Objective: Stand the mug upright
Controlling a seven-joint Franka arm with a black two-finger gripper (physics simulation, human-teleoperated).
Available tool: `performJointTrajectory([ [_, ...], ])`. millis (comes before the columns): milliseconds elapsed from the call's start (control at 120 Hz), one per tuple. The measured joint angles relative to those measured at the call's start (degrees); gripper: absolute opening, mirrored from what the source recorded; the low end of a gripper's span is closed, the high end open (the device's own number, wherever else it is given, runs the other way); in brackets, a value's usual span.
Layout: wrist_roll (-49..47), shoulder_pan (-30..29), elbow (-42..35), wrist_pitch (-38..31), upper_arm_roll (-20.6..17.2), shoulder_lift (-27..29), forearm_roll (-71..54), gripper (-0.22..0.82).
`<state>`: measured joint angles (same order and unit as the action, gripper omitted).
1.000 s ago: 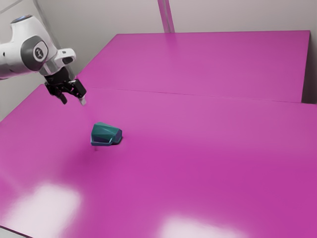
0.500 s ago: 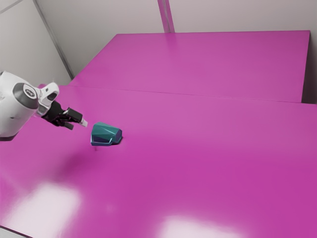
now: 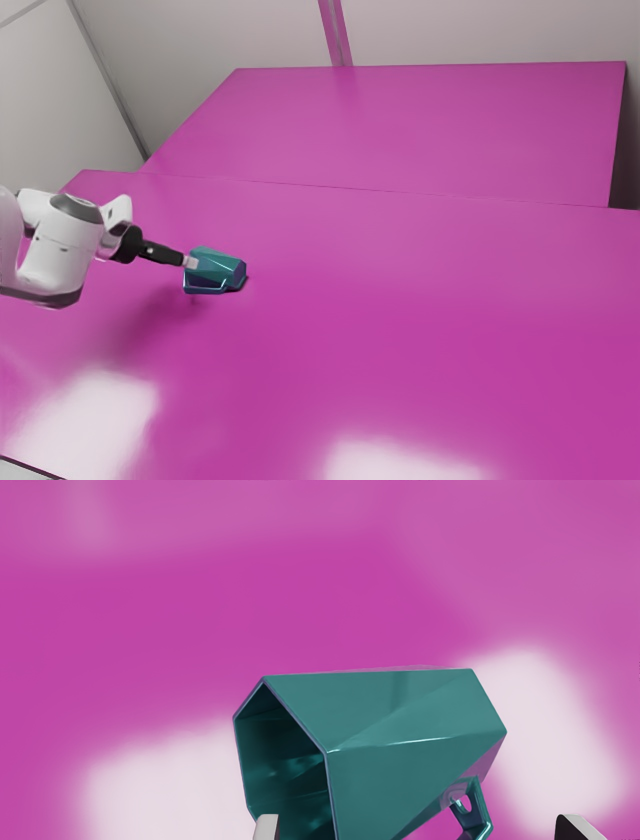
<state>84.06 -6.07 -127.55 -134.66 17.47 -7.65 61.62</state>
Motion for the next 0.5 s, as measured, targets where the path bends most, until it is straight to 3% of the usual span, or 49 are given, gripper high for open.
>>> performJointTrajectory([
  [500, 25.8, -1.9, -0.4, 3.2, -0.4, -4.9, 13.0, 0.6],
])
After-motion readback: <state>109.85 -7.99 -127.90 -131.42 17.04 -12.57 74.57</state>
